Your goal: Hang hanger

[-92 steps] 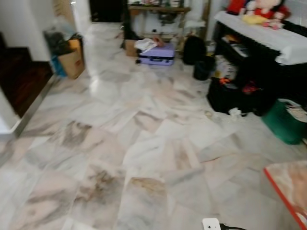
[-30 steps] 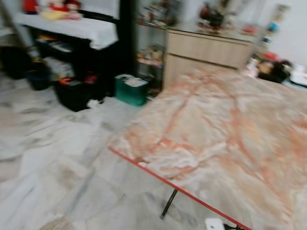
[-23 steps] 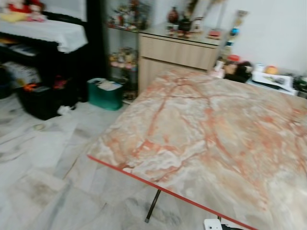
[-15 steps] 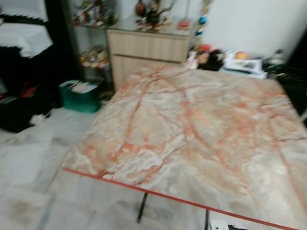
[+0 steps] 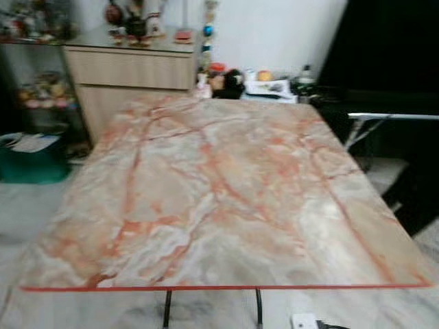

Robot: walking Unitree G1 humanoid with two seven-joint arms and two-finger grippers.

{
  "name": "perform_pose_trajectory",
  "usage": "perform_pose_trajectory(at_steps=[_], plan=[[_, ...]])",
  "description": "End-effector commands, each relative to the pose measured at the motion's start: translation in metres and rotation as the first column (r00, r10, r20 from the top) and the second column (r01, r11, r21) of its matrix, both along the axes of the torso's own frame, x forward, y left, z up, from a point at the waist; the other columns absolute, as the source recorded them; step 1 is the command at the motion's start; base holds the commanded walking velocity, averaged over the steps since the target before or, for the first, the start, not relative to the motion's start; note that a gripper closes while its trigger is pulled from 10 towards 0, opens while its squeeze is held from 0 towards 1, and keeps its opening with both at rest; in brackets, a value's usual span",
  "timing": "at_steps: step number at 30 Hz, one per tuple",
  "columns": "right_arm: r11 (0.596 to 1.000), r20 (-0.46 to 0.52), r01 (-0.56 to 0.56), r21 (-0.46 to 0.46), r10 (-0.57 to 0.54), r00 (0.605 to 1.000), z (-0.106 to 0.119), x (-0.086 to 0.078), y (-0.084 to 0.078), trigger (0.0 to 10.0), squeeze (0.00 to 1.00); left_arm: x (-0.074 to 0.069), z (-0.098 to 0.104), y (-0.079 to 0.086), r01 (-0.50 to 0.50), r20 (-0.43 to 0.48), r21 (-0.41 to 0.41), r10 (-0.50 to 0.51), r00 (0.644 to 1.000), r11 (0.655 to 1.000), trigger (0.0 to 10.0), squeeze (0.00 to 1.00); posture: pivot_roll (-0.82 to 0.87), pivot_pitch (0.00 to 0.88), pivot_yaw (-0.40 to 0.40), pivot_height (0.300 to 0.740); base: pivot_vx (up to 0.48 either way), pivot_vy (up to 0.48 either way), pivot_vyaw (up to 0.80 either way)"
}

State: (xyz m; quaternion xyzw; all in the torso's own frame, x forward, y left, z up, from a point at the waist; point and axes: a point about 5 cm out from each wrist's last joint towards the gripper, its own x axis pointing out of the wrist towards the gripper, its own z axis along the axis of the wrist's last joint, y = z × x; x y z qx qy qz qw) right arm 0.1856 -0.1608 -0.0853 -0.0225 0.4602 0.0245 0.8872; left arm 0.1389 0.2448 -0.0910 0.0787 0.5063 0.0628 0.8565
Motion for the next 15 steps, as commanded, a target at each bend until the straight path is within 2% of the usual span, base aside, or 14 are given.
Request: perform_pose_trajectory(at_steps=[1, 8, 15], plan=[[0.916, -0.09, 0.373, 0.146, -0.363, 0.927, -0.0024, -0.0171, -0.0519, 10.0, 0.0, 0.0367, 0.0074, -0.0322, 0.121, 0.067, -0.083, -0.115, 0.991, 0.989, 10.0, 0.0, 0.19, 0.0, 0.024, 0.74, 0.0, 0.0, -0.8], [0.889, -0.079, 0.423, 0.174, -0.416, 0.906, -0.0036, -0.0173, -0.0451, 10.0, 0.0, 0.0357, 0.0085, -0.0247, 0.103, 0.068, -0.068, -0.098, 0.993, 0.992, 10.0, 0.0, 0.18, 0.0, 0.06, 0.74, 0.0, 0.0, 0.0], [0.889, -0.076, 0.424, 0.174, -0.417, 0.906, -0.0037, -0.0174, -0.0445, 10.0, 0.0, 0.0372, 0.0093, -0.0254, 0.102, 0.085, -0.072, -0.096, 0.992, 0.992, 10.0, 0.0, 0.18, 0.0, 0.06, 0.74, 0.0, 0.0, 0.0]])
